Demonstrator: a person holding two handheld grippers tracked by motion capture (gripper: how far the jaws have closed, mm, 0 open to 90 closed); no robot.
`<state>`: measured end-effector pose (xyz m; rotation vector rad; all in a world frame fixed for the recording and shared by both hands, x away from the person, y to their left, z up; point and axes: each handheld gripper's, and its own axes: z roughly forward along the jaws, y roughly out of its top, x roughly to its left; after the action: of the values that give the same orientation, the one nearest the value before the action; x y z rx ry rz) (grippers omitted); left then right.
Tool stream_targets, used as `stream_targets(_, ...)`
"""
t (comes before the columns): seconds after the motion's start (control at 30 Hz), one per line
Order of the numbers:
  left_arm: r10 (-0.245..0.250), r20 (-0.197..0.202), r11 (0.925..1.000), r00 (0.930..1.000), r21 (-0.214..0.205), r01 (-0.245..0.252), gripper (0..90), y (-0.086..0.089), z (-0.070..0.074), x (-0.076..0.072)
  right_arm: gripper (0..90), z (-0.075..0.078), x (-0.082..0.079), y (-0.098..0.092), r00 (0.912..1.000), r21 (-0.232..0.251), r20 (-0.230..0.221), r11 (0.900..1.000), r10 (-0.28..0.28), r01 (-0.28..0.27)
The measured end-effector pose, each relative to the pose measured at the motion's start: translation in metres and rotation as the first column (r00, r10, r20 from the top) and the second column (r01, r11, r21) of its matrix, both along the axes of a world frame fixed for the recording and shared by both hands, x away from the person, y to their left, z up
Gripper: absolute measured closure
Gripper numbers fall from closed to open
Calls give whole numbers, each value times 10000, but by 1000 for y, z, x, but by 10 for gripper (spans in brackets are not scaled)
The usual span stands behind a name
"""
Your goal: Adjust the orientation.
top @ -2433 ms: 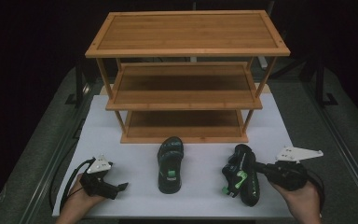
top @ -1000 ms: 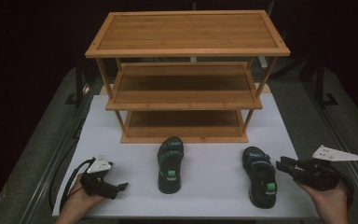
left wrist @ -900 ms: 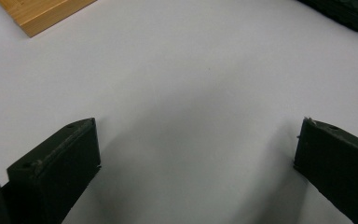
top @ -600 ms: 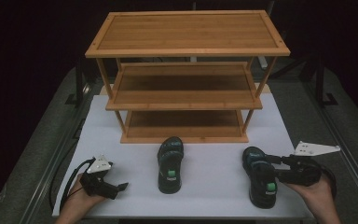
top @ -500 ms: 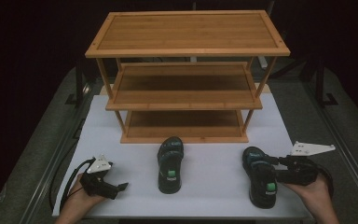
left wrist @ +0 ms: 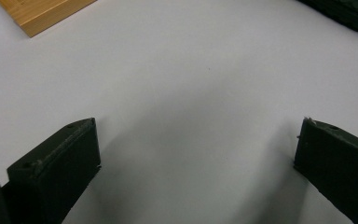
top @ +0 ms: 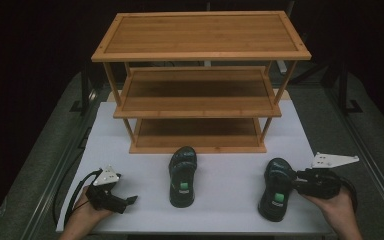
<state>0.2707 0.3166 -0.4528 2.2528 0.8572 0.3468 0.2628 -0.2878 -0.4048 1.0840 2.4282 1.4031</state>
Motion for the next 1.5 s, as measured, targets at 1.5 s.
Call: stream_targets(1.5,36,29,10000,10000,-48,-36,0,0,0,0,672,16,82,161,9346,88,72,9346,3555,-3556)
